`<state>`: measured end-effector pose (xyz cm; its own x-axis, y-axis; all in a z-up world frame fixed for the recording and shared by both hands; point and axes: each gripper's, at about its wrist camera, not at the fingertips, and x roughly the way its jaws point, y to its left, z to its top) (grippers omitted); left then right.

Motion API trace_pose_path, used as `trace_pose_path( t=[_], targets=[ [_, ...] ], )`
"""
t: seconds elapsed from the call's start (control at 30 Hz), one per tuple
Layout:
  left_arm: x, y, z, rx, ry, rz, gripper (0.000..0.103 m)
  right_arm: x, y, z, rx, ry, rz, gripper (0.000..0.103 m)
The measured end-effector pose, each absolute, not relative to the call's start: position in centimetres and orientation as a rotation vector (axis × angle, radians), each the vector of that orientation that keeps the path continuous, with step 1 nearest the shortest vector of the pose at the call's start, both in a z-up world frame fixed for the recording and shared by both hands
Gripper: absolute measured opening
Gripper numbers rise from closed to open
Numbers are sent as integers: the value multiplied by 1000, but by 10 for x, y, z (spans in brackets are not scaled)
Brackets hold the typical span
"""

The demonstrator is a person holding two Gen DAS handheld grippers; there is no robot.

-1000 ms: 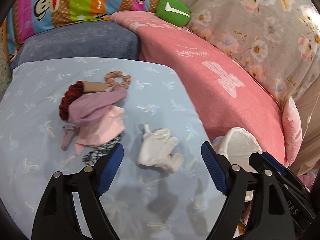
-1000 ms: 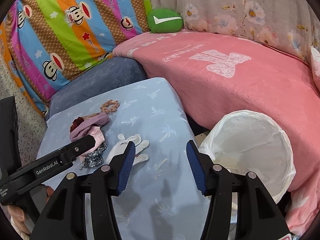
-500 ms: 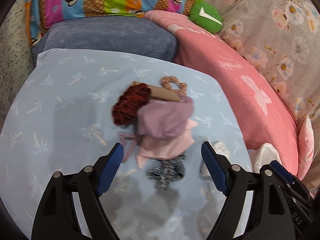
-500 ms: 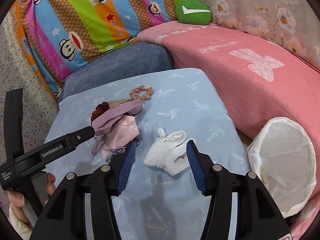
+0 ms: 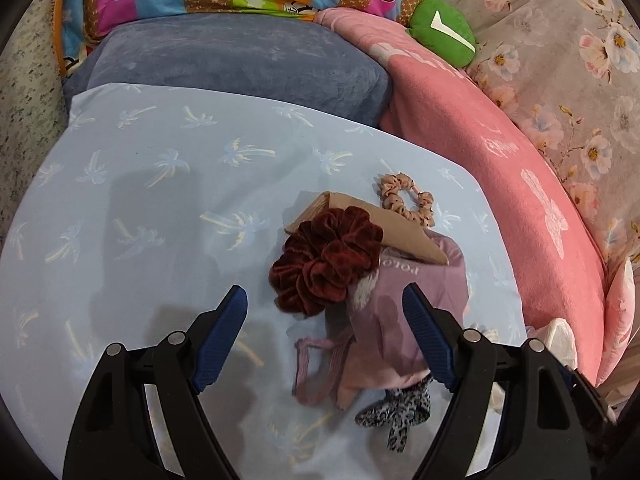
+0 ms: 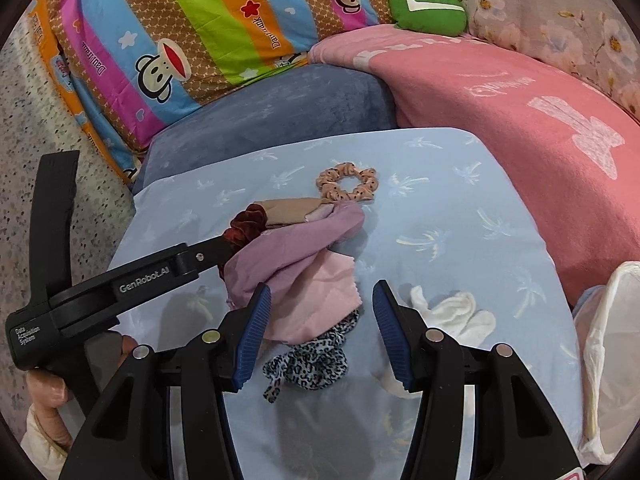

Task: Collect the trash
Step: 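Grasp the dark red scrunchie with the left gripper while the right gripper grasps the lilac cloth, then carry both items over the white bin and open both grippers to drop them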

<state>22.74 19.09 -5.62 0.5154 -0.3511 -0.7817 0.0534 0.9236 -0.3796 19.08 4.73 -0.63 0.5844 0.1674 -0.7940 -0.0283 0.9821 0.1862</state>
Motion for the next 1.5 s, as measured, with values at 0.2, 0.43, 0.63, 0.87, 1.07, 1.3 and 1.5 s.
trace_pose_path(
  t=[0.2,0.43,0.63,0.87,1.07,1.3,1.5],
  targets=[
    [243,189,-67,-371,1036,-295,58,208,59,-19,187,962,145,53],
    [246,189,-74,-415,1064,-359,25,224,67,-35,244,994,190,53],
    [238,196,-71,-415,1053,-360,19,229,76,-48,242,1039,218,13],
    [225,201,-55,-409,1019,-356,16,213,73,-35,257,1009,239,3],
    [212,193,-36,-396,982,-369,14,192,62,-4,276,950,243,3],
    [192,174,-7,-380,932,-414,14,165,46,47,266,844,237,3],
    [176,150,14,-351,895,-456,14,142,18,83,291,764,213,3]
  ],
)
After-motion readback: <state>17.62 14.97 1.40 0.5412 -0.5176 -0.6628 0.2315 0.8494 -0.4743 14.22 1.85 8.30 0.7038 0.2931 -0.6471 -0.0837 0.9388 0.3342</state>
